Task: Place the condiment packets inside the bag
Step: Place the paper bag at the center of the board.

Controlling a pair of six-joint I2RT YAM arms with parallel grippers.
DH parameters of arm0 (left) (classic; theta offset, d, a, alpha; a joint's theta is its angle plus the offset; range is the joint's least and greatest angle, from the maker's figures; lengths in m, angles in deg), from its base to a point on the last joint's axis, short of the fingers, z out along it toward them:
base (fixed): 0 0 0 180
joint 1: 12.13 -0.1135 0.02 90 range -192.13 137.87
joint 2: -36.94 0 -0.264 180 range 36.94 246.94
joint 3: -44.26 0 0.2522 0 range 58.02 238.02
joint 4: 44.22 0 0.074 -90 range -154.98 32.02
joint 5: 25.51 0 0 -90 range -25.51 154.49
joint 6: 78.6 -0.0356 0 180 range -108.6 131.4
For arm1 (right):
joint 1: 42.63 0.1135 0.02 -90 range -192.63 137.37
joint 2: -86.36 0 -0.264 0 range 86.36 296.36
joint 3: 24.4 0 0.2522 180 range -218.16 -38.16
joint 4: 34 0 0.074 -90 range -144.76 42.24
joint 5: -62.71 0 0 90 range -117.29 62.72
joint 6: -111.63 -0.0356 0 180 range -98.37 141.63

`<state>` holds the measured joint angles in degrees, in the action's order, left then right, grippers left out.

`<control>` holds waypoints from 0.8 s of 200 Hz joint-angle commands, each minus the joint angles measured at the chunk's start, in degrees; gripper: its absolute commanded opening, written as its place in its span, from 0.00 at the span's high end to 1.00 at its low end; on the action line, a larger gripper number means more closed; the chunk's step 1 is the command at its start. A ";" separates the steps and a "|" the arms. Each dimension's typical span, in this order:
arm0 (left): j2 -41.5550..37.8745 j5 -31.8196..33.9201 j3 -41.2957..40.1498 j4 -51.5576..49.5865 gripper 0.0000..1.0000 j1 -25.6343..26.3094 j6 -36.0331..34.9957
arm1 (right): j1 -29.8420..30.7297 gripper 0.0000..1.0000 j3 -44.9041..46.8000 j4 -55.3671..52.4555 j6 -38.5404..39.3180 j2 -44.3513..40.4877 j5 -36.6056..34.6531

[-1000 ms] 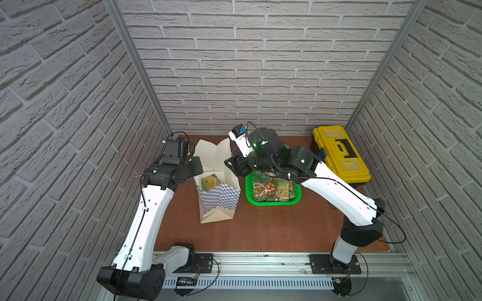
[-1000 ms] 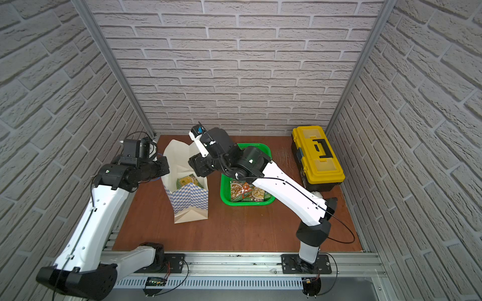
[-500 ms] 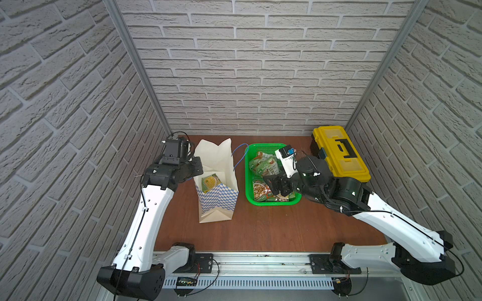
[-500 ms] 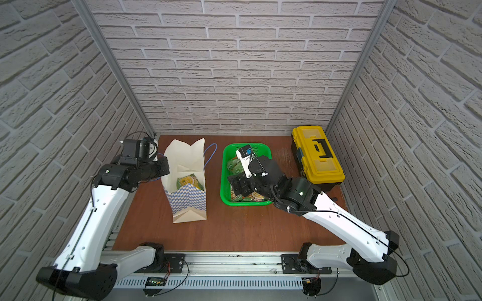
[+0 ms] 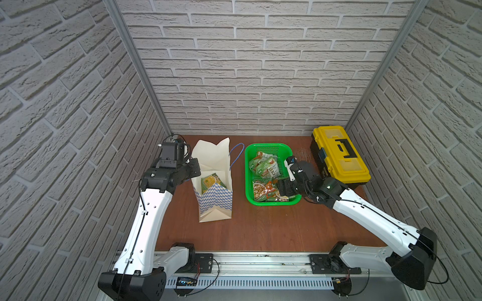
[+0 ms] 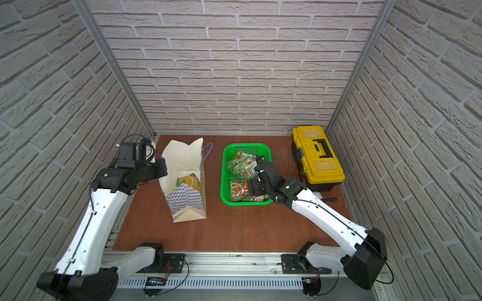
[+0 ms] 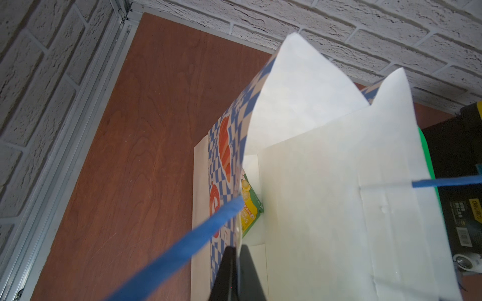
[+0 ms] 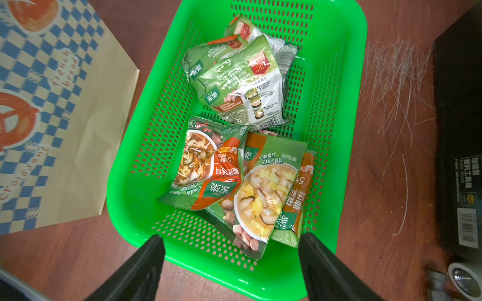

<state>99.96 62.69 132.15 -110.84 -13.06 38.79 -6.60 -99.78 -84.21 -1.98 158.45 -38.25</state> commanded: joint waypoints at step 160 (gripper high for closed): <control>-1.18 -5.78 -3.65 3.40 0.56 -6.19 -0.82 | -2.81 0.13 -27.00 2.24 -14.62 35.69 -6.64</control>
<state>101.05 55.23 130.10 -108.87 -18.83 37.72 -9.42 -124.15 -82.20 -10.97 191.74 -42.46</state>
